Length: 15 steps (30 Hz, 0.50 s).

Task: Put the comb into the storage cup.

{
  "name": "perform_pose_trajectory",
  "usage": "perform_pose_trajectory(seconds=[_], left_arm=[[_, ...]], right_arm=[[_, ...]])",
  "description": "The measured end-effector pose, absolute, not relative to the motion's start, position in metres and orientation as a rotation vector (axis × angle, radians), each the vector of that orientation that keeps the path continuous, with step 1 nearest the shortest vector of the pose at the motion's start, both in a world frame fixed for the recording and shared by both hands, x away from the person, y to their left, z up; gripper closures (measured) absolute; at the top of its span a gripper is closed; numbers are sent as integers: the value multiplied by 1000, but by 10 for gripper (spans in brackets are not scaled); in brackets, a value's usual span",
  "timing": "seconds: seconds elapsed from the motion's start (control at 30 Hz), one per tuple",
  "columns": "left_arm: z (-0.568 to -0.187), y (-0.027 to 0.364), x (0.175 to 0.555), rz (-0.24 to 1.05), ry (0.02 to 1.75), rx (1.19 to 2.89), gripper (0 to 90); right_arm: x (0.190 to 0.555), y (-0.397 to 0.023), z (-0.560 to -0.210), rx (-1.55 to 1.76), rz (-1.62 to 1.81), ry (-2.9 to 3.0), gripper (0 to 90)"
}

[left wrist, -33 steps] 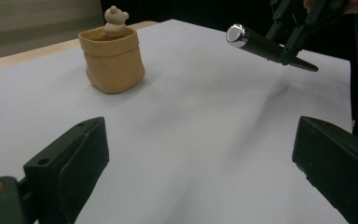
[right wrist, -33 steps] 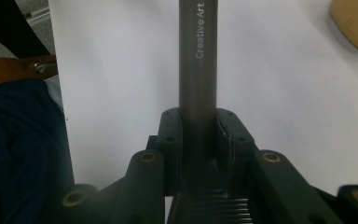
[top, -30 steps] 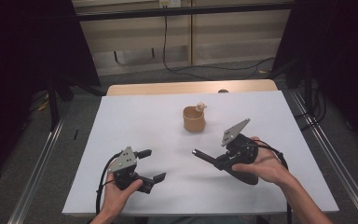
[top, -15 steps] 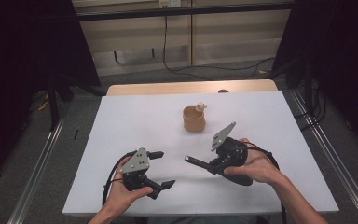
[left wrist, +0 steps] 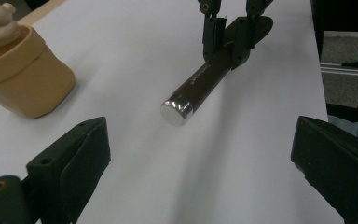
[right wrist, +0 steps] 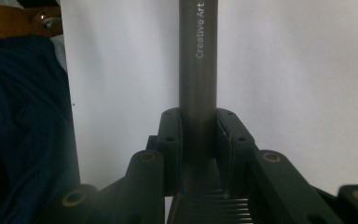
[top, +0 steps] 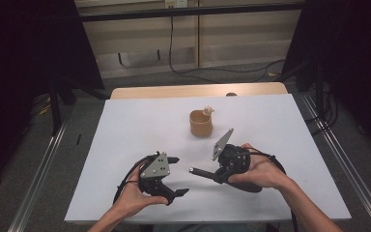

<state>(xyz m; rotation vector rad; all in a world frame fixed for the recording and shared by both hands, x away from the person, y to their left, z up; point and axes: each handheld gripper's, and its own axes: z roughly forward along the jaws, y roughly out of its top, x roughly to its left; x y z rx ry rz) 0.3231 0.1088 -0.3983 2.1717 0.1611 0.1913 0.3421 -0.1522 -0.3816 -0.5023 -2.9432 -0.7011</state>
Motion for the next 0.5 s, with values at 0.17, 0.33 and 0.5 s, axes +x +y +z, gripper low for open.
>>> perform_pose_trajectory(seconds=[0.17,0.33,0.5], left_arm=[[-397,102,324,198,119,2242,50],[-395,97,324,236,73,2292,72],[-400,88,322,299,-10,2377,132]], right_arm=[[345,-146,-387,-478,-692,-2932,729],[348,-143,-387,-465,-650,-2926,729],[351,-139,-384,-453,-594,-2934,729]])
